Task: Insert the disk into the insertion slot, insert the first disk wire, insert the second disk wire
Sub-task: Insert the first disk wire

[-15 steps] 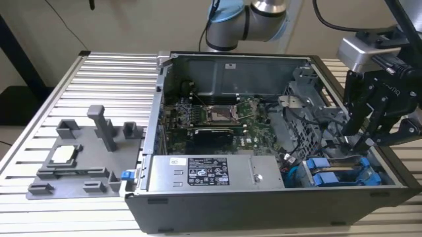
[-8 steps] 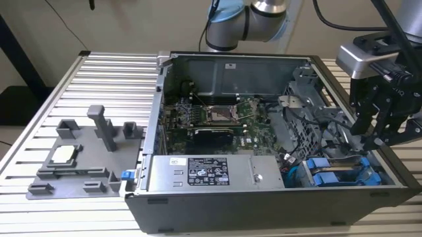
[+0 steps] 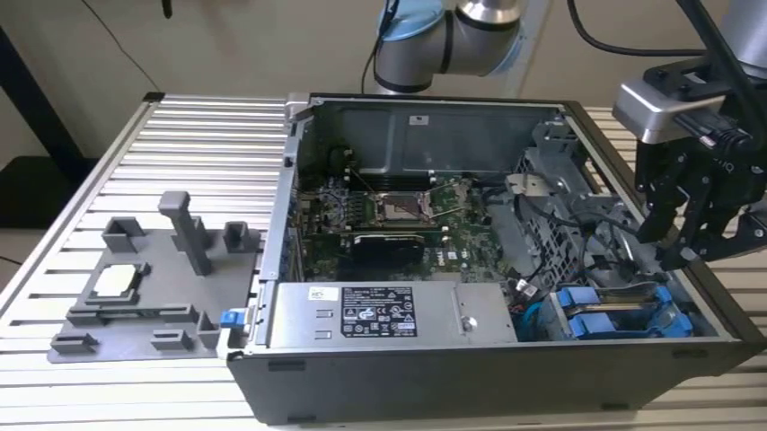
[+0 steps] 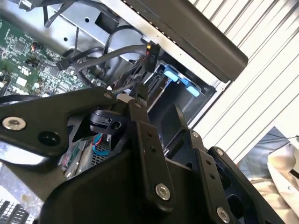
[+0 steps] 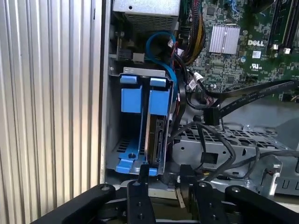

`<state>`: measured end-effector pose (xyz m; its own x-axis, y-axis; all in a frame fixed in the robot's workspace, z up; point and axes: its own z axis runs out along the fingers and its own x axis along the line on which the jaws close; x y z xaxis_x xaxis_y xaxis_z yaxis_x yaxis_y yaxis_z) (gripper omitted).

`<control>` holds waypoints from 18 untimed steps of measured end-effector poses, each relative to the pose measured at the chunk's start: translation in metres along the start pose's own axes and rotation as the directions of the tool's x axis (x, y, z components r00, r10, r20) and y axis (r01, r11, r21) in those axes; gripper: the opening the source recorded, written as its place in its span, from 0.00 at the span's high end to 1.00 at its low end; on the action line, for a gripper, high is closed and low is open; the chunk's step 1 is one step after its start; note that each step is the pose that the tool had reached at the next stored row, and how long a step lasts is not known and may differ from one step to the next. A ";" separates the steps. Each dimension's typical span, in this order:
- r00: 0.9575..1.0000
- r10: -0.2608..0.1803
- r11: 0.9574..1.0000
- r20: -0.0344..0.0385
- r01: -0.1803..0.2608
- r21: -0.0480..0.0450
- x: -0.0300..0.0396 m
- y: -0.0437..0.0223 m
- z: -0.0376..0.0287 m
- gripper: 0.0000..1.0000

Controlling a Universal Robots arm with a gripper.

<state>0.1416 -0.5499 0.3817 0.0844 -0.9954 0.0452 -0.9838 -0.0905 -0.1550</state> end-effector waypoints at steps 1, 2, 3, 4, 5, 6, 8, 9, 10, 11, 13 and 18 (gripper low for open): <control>1.000 -0.003 1.000 0.000 0.003 0.000 0.0000 -0.0014 0.0003 0.60; 1.000 -0.005 1.000 0.001 0.005 0.000 0.0000 -0.0029 0.0008 0.60; 1.000 -0.007 1.000 0.001 0.007 -0.001 0.0000 -0.0043 0.0011 0.60; 1.000 -0.008 1.000 0.001 0.008 -0.003 -0.0001 -0.0058 0.0014 0.60; 1.000 -0.009 1.000 0.002 0.009 -0.006 -0.0001 -0.0073 0.0019 0.60; 1.000 -0.009 1.000 0.002 0.009 -0.009 -0.0001 -0.0090 0.0022 0.60; 1.000 -0.011 1.000 0.003 0.011 -0.013 -0.0002 -0.0125 0.0031 0.60; 1.000 -0.012 1.000 0.003 0.012 -0.016 -0.0002 -0.0141 0.0035 0.60; 1.000 -0.012 1.000 0.003 0.012 -0.019 -0.0003 -0.0157 0.0038 0.60; 1.000 -0.013 1.000 0.003 0.013 -0.022 -0.0003 -0.0173 0.0042 0.60; 1.000 -0.014 0.999 0.004 0.014 -0.031 -0.0004 -0.0209 0.0049 0.60; 1.000 -0.016 0.999 0.007 0.017 -0.051 -0.0007 -0.0310 0.0079 0.60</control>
<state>0.1733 -0.5467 0.3787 0.1016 -0.9940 0.0411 -0.9890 -0.1054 -0.1040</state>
